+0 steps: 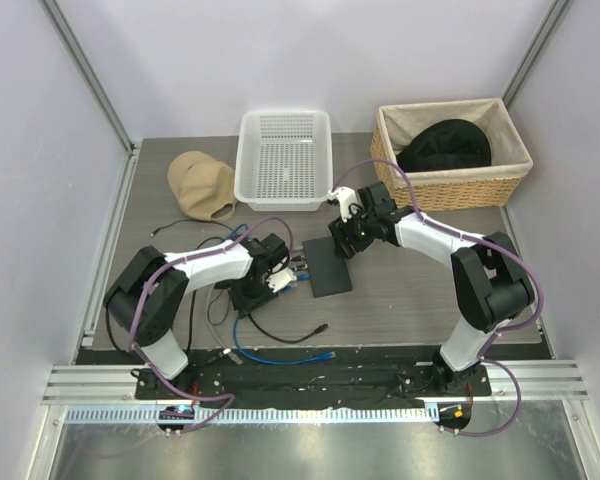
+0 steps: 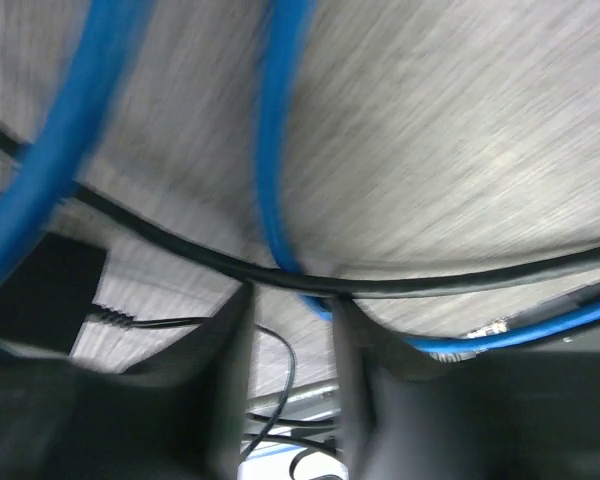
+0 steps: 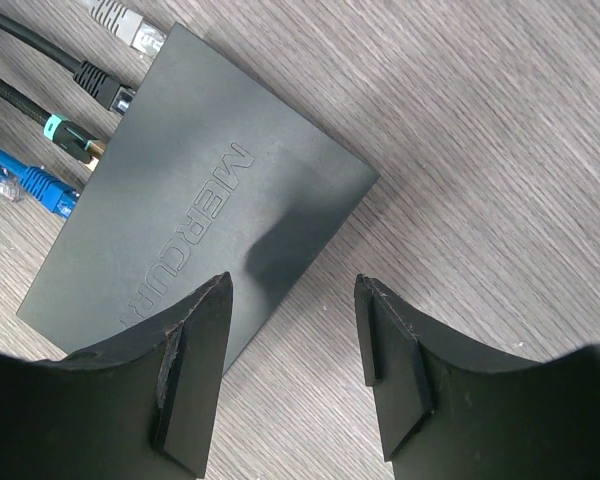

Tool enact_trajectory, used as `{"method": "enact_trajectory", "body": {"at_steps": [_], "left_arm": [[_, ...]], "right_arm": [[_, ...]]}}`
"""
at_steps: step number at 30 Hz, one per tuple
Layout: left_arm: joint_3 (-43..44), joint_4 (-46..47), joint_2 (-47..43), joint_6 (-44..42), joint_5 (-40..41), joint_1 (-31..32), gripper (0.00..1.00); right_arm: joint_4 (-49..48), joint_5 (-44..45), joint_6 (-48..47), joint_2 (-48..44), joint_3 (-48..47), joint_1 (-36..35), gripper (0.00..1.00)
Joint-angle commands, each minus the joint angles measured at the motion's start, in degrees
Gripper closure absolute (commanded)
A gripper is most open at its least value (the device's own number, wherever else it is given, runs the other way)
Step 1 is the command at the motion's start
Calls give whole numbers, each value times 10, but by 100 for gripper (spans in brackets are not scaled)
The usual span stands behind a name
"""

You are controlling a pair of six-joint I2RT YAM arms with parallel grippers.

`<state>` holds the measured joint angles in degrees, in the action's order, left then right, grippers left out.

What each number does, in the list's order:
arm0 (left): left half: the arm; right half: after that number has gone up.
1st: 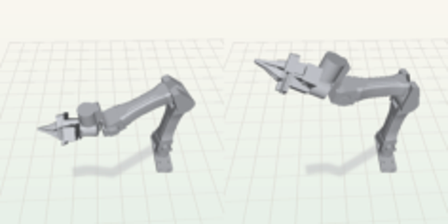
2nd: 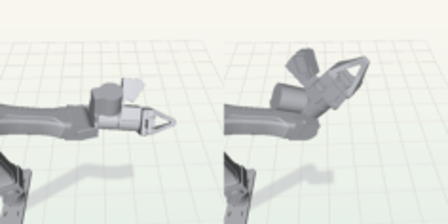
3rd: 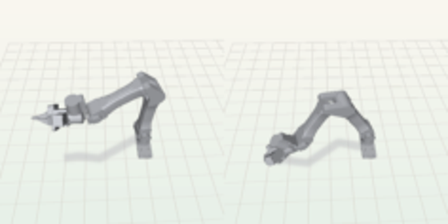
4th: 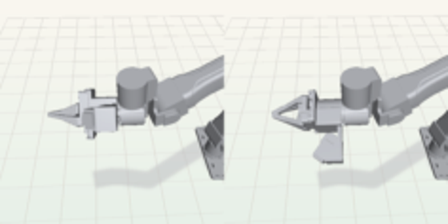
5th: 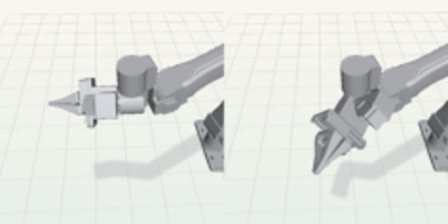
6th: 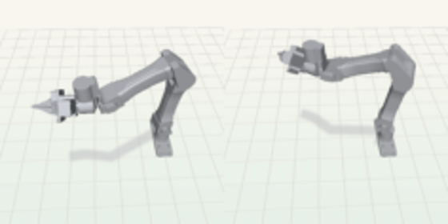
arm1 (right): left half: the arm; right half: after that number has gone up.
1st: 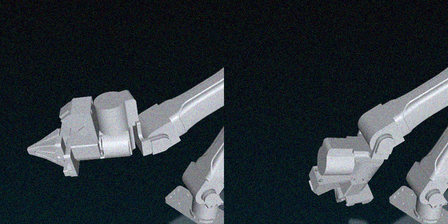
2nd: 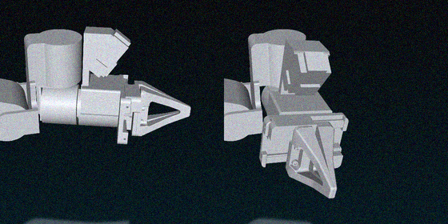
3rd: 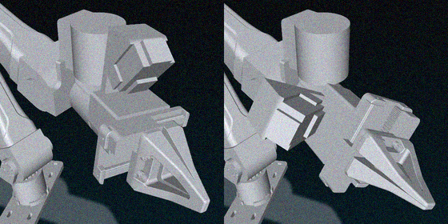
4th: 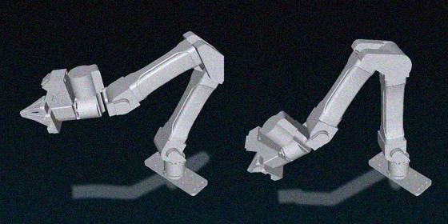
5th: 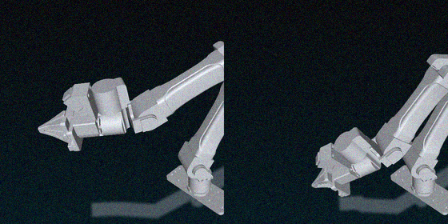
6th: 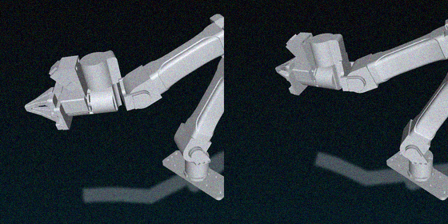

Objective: Pull the plug from the switch port

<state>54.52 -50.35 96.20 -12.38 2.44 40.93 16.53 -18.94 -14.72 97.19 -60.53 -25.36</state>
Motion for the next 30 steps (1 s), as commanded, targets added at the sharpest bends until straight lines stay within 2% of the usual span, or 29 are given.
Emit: {"method": "enact_trajectory", "body": {"at_steps": [1,3,4,5,7,9,15,22,26,28,30], "left_arm": [[-30,23,32,-18,33,-1,81],[-39,39,28,-22,36,-3,89],[-37,36,24,-22,35,-4,97],[-35,17,14,-33,1,-8,100],[-29,-3,-8,-47,-21,-14,100],[-30,-36,-54,-111,-76,-27,100],[-26,-129,-140,-263,-48,-85,100],[8,-261,-105,-330,17,-99,100],[20,-300,-116,-375,54,-106,100],[33,-320,-131,-405,37,-116,100],[82,-340,-150,-418,-7,-122,100]], "right_arm": [[-13,2,-7,-1,-26,3,40],[-12,3,-7,-2,-25,5,40],[-12,3,-7,-2,-27,5,40],[-12,3,-7,-6,-26,5,40],[-12,3,-7,-9,-27,7,40],[-12,1,-7,-9,-26,9,40],[-19,-4,0,-1,-32,10,40],[-26,1,1,-7,-37,10,40],[-24,0,0,-15,-26,10,40],[-25,0,0,-21,-20,10,40],[-27,0,0,-26,-11,11,40]]}}
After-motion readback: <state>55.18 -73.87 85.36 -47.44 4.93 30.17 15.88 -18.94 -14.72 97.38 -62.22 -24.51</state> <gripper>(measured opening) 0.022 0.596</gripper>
